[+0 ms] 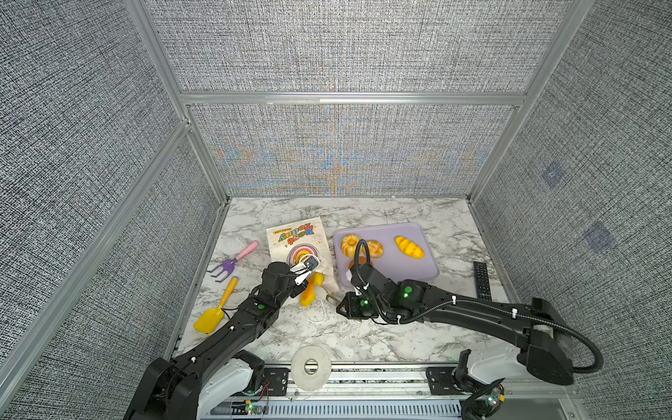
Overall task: Take the fake bread out of the paper bag
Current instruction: 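Pinch another yellow bread with the tongs and draw it out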
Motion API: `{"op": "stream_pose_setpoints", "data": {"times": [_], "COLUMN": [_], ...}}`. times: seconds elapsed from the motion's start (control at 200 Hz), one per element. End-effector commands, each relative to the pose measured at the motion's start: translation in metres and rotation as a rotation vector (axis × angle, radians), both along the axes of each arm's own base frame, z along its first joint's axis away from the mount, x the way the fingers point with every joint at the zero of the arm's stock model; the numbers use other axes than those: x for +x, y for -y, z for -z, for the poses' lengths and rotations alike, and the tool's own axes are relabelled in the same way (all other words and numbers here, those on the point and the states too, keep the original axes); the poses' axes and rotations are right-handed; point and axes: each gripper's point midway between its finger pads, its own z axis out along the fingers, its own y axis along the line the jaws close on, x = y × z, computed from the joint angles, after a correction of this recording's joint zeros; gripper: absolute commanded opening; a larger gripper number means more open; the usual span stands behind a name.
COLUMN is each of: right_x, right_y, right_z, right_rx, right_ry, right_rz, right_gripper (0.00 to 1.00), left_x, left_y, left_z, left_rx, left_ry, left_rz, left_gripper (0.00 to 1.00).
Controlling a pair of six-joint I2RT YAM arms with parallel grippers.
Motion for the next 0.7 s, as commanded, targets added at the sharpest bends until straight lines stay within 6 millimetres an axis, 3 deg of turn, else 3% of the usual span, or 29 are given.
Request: {"op": "stream_pose_setpoints", "data": {"times": [0.0,0.19,0.4,0.575,0.69], "right_x": [-0.022,-0.038,-0.051,-0.040,-0.025], "right_y": [0.023,0.069,0.110,0.164,0.206], "right_z": [-0.005,-0.019,-0.049,-0.084,-0.102], "right_rx": [-0.061,-0.113,-0.103,-0.161,-0.296], "right_ry": [-0.016,-0.014,0.019,0.113,0.179], "right_rz": [-0.109,-0.109,-0.096,0.042,0.154], "right_gripper": [0.00,0.00,0.00,0.00,0.00], "left_x": [0.003,0.004,0.005,0.006,0.006], "left_y": [-0.003,-0.004,-0.006,-0.006,-0.006], "left_z": [-0.001,-0.001,0.001,0.002,0.003], "left_rx": [-0.012,-0.005,0.001,0.004,0.005], "left_ry": [0.004,0.004,0.002,-0.001,-0.006], "left_rz": [-0.028,-0.036,-0.047,-0.049,-0.049], "left_gripper": [0.00,0.00,0.00,0.00,0.00]}}
